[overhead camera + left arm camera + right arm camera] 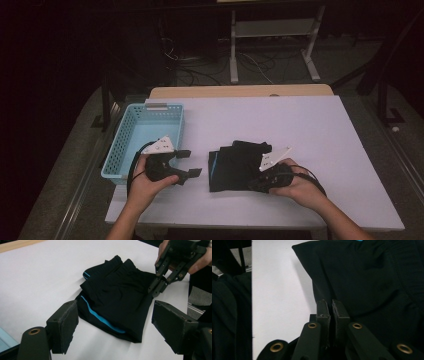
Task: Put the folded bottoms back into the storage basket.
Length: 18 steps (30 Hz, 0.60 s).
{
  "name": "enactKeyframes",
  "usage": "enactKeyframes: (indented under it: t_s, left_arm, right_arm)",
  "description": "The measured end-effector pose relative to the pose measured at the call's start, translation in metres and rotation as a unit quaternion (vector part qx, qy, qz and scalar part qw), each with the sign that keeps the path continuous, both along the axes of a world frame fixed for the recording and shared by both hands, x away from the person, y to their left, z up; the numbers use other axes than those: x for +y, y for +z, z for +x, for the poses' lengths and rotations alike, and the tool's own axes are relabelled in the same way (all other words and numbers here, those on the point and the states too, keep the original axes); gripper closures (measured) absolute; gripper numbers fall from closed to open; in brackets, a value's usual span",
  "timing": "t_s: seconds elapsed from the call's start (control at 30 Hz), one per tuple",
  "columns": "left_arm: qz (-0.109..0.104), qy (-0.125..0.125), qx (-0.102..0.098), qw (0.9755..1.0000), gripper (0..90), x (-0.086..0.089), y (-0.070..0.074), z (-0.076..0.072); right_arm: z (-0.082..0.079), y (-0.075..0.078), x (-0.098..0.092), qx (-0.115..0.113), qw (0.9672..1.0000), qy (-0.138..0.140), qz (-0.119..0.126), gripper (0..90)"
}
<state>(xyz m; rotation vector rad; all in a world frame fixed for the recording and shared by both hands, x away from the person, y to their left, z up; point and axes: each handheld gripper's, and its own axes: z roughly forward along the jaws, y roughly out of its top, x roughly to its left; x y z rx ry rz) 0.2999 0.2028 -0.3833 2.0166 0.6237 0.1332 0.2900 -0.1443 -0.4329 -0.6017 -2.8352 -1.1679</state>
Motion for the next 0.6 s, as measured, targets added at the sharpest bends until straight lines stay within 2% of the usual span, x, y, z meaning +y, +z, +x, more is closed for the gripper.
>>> enactKeyframes:
  t_s: [0.6]
  left_arm:
    - [0.000, -0.004, 0.006, 1.0000, 20.3, -0.002, -0.001, -0.001]
  right_arm:
    - [-0.022, -0.005, 0.008, 0.004, 0.9997, 0.024, 0.004, 84.2]
